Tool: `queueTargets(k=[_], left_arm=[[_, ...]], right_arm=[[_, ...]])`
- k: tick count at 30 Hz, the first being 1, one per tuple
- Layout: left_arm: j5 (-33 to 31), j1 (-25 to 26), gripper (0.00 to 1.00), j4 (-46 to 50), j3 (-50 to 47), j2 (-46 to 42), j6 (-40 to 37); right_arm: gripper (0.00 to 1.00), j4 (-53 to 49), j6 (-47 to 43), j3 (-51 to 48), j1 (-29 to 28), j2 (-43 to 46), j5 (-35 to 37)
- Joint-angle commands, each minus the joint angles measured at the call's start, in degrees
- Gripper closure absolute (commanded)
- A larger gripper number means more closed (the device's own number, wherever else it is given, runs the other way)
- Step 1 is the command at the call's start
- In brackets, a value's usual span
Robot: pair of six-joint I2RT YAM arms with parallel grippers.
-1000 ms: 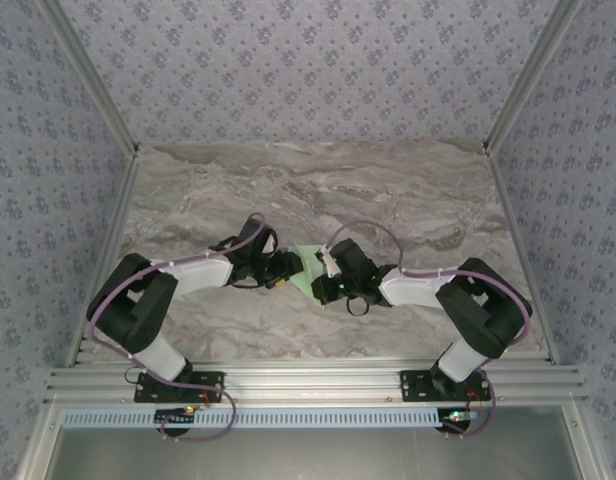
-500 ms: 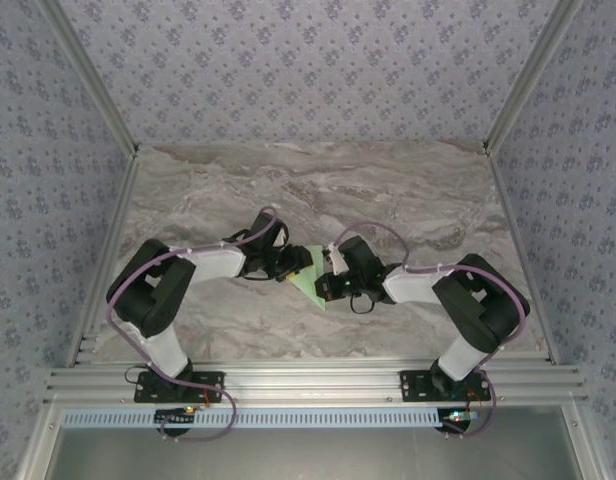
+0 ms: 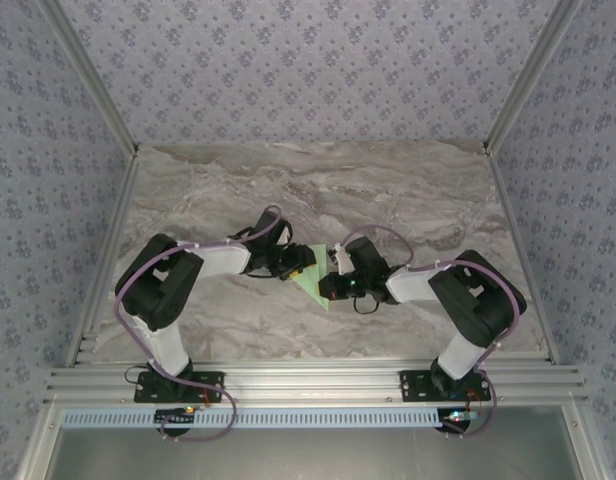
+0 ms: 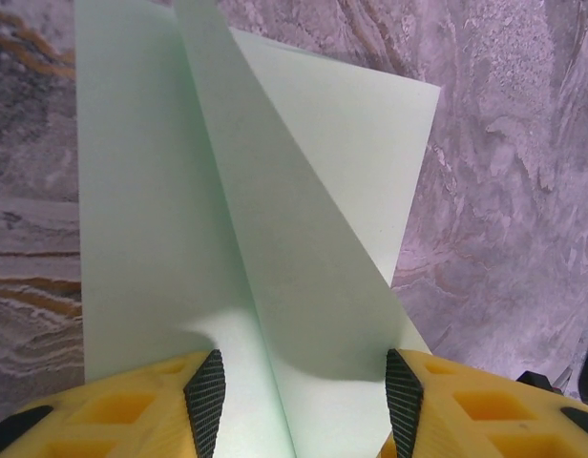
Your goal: Fold a paper plane with a square sheet of paper (fold left side to right side)
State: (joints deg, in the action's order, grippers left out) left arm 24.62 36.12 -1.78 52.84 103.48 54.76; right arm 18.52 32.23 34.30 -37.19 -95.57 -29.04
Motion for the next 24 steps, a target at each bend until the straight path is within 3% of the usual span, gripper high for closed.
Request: queueTargets(k=[1,7,13,24], left_arm=[[-0.7,0.4,0.49,0.7,1.0,2.0,-0.1],[-1.7,0.4,0.50,2.3,1.2,2.6,-0.4],[-2.1,0.4,0.51,3.0,1.3,2.9,-0.6],[-2.4,0.4,0.51,3.5,1.3,2.4,-0.7]], right_arm=[[0.97,0.9,1.1,-0.7,0.5,-0.7,-1.5],[0.93,0.2,0.7,-0.6,1.0,0.4,-1.4],[0.78,-0.8,0.5,-0.7,2.3,2.6,-2.2],[0.72,2.5,2.6,0.7,7.6,1.2,-8.5]])
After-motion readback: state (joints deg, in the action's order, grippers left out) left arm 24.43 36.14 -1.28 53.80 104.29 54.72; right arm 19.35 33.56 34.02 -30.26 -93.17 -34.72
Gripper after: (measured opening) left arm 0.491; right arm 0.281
